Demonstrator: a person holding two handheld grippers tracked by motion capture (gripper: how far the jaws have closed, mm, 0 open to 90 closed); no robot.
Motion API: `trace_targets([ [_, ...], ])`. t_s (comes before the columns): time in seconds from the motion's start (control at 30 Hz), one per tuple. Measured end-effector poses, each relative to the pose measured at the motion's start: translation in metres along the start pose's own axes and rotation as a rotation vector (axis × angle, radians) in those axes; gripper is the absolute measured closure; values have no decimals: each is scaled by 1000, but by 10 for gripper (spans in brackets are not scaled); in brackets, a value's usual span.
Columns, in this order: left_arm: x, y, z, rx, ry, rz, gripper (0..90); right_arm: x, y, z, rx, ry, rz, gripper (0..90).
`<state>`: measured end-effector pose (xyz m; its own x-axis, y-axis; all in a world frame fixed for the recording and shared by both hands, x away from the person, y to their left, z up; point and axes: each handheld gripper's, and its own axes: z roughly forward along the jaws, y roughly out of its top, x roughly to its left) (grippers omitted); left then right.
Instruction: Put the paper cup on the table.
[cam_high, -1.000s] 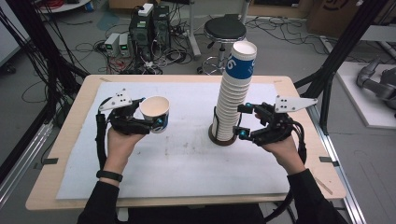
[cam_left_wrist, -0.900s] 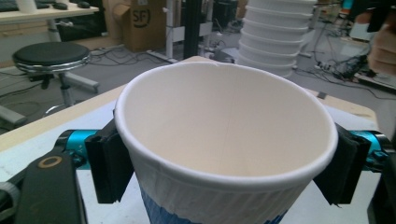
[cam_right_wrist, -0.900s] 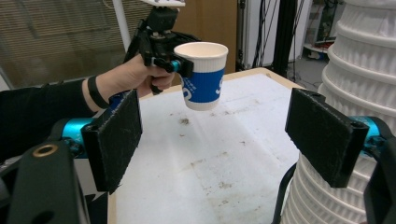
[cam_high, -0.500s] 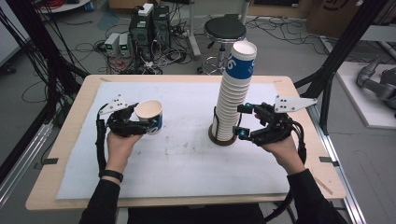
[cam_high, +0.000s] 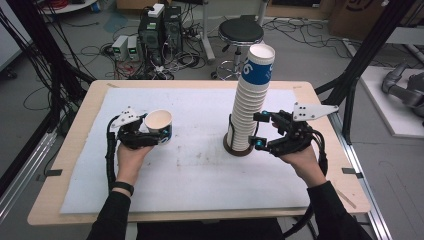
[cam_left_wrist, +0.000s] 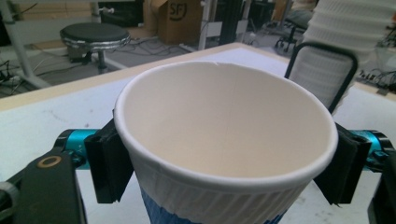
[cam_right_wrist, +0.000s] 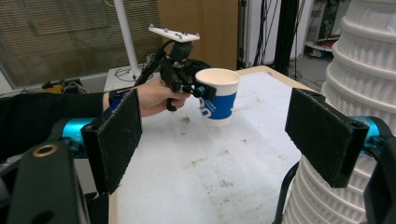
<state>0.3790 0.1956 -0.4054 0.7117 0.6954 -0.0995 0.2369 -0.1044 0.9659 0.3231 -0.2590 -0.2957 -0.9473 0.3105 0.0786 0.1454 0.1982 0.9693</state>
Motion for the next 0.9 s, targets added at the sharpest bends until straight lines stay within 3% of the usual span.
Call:
trace_targets([
  [0.2,3,-5,9,4,8,27,196,-1,-1,1,7,4,6,190],
  [0.37,5,-11,17,37,14,28,196,-1,-1,1,2,0,2,190],
  [0.53,10,-14,21,29,17,10,196,-2,-1,1,1,3,2,190],
  [0.9,16,-21,28,40,33,17,194,-2,-2,1,3,3,3,189],
])
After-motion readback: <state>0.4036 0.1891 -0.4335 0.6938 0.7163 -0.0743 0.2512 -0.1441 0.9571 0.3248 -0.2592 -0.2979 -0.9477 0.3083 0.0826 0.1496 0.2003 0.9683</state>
